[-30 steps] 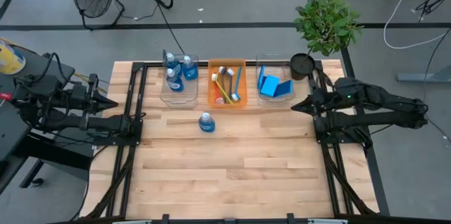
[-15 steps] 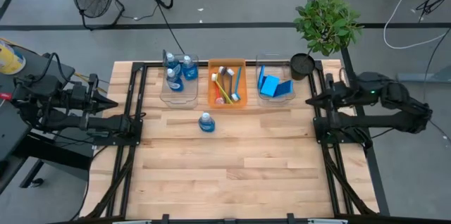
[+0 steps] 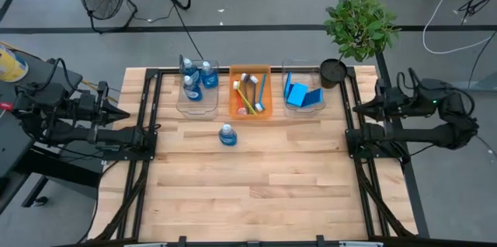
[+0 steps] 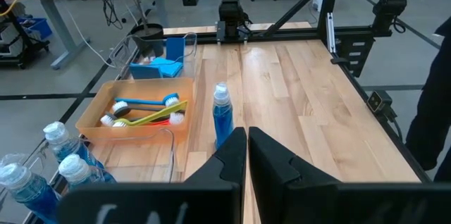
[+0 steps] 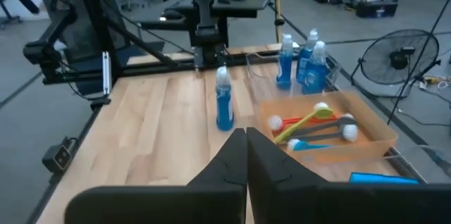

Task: Pick & Place Kitchen Sink Supplies
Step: Put the dish soap into the left transparent bin

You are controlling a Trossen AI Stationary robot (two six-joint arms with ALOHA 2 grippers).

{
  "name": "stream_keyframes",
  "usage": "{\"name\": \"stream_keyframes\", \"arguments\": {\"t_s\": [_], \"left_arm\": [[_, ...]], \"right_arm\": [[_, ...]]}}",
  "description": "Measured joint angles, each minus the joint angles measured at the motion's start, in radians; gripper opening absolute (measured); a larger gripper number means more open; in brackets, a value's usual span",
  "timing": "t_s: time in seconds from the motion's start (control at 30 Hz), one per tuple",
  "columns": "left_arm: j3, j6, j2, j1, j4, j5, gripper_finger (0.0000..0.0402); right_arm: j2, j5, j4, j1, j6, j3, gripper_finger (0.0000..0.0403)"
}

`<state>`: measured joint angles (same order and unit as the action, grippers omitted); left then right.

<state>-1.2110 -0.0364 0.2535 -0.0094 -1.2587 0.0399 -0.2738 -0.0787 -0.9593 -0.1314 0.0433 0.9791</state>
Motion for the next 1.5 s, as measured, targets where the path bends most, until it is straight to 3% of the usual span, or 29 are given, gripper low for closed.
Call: {"name": "stream_keyframes", "arguments": {"t_s": [0.73,1.03,1.5], "left_arm": [[0.0,0.0,0.0,0.0,0.0,0.0,0.0023],[0.0,0.0,0.0,0.0,0.0,0.0,0.0023],[0.0,0.0,0.0,0.0,0.0,0.0,0.0023]], "right_arm": [[0.173,-0.016,-0.069,0.064,0.002,0.0,0.0],[0.178,-0.016,-0.068,0.064,0.001,0.0,0.0022],[0.177,-0.016,-0.068,0.064,0.0,0.0,0.0025]]}}
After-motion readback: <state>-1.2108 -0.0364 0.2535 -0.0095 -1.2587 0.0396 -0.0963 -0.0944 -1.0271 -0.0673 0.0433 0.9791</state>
